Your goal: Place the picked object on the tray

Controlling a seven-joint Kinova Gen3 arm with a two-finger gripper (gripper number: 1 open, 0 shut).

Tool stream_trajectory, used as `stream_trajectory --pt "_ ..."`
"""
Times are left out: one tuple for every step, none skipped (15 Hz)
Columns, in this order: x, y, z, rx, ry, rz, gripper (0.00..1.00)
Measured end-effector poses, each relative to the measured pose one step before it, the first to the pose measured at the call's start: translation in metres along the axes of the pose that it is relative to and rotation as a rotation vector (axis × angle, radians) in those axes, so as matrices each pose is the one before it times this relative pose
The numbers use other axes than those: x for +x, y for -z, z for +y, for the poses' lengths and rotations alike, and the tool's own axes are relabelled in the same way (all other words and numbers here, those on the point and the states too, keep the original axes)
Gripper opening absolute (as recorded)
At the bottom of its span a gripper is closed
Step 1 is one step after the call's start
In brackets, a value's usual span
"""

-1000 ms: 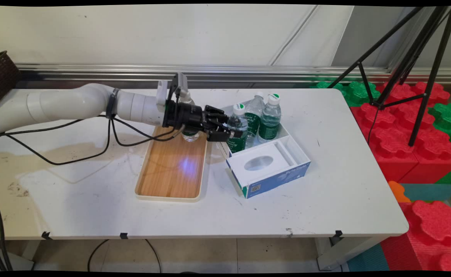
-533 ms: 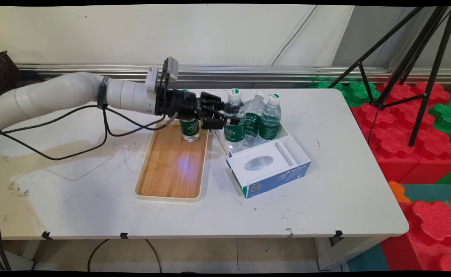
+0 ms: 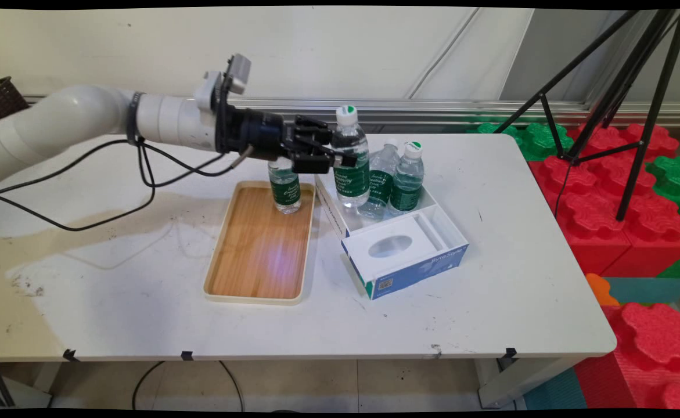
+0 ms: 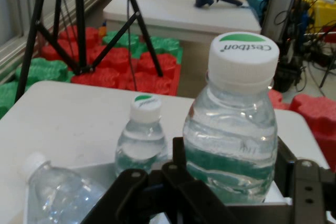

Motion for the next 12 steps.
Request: stream_trajectory --pt "0.00299 0.00294 0.00165 -0.00437 0.00051 0.00269 0.0" --pt "0.00366 0.00485 0.00293 -0.00767 0.00109 0.00174 0.0" --pt "0.00208 0.00342 0.00202 -0.00457 0.00064 0.00086 0.0" --pt "0.00215 0.0056 0.00331 -0.00735 0.00253 -0.0011 0.0" --pt "0.00108 0.00388 0.00228 -0.00462 0.002 -0.00113 0.0" --pt "0.00037 0.00646 0.00359 -0.00709 0.00274 -0.00464 0.0" --pt "-0.0002 0.00449 0.00228 -0.00426 0.00223 -0.00396 0.0" --pt "-0.00132 0.00717 0.00337 -0.00622 0.00334 -0.00798 0.0" --pt "-0.00284 0.00906 0.0035 -0.0044 0.00495 -0.00977 0.0" --pt "-0.00448 0.00956 0.003 -0.00233 0.00553 -0.01164 0.0" --pt "-0.00486 0.0087 0.0023 -0.00017 0.00443 -0.01087 0.0" --pt "-0.00339 0.00532 0.0013 -0.00042 0.0027 -0.00745 0.0"
